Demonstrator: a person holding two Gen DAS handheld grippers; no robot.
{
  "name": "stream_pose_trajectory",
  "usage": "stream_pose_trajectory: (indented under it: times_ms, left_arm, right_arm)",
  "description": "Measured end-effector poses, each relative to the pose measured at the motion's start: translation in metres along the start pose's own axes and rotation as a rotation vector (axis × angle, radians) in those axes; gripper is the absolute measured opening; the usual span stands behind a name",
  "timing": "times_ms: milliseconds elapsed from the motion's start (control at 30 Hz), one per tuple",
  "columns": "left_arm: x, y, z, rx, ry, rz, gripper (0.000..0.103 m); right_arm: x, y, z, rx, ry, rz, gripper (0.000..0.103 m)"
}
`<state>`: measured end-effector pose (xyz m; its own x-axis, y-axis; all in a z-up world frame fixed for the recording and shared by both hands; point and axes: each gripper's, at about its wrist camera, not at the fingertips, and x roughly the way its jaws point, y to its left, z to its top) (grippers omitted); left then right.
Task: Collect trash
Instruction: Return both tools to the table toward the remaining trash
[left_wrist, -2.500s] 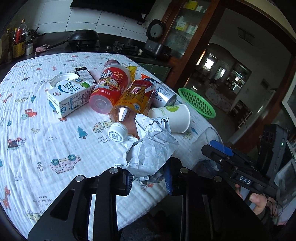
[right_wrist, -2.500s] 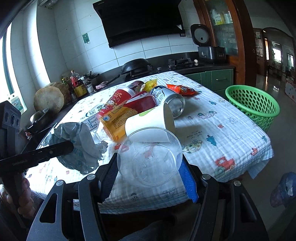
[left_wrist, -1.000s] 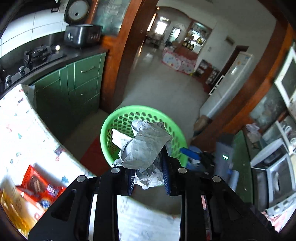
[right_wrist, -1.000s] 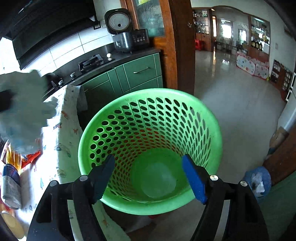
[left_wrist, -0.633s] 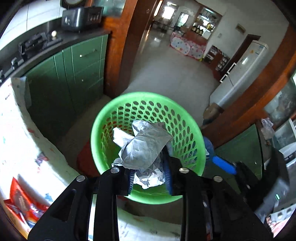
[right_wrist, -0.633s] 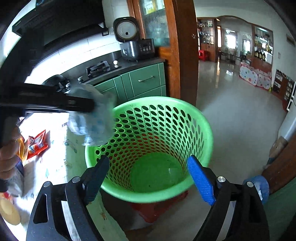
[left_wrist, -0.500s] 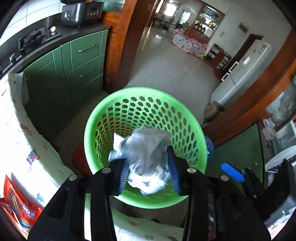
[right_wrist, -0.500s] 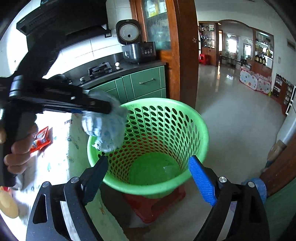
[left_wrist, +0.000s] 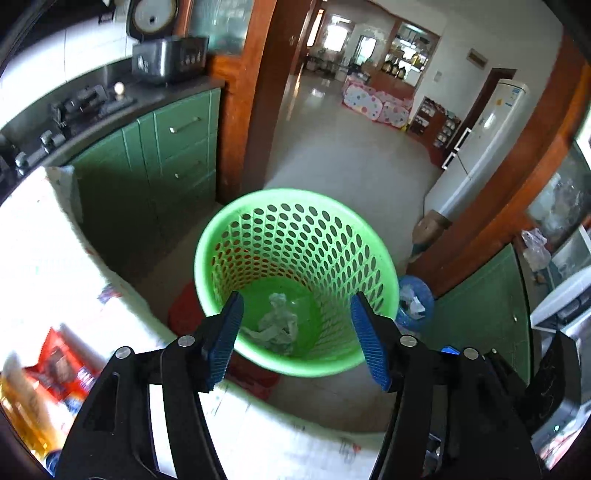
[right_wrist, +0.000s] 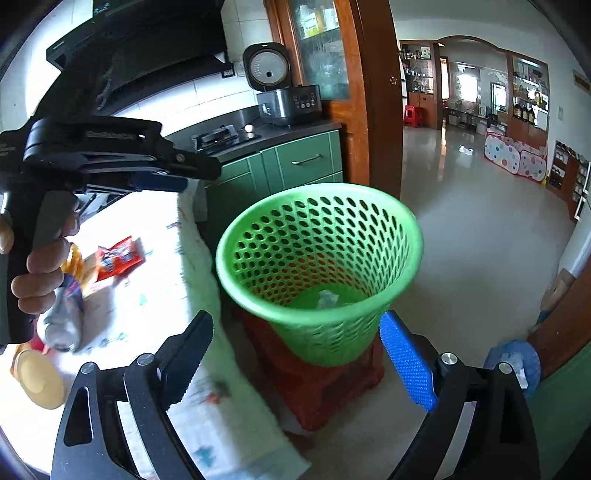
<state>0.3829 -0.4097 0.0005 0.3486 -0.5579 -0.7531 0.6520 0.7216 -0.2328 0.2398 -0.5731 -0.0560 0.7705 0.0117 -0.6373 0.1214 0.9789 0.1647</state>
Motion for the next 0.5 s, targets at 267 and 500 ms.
stream_pose_trajectory:
  times_ms: [267,500]
  left_arm:
    - [-0.084,0.006,-0.054,0.055,-0.081,0.038,0.067]
    - [-0.150,0.032,-0.107,0.100,-0.123,0.089,0.071]
  right_arm:
    - [-0.041,0.047,-0.028,-0.001,-0.025,0.043,0.091]
    - [-0.065,0.092,-0.047,-0.014,-0.045,0.103,0.092]
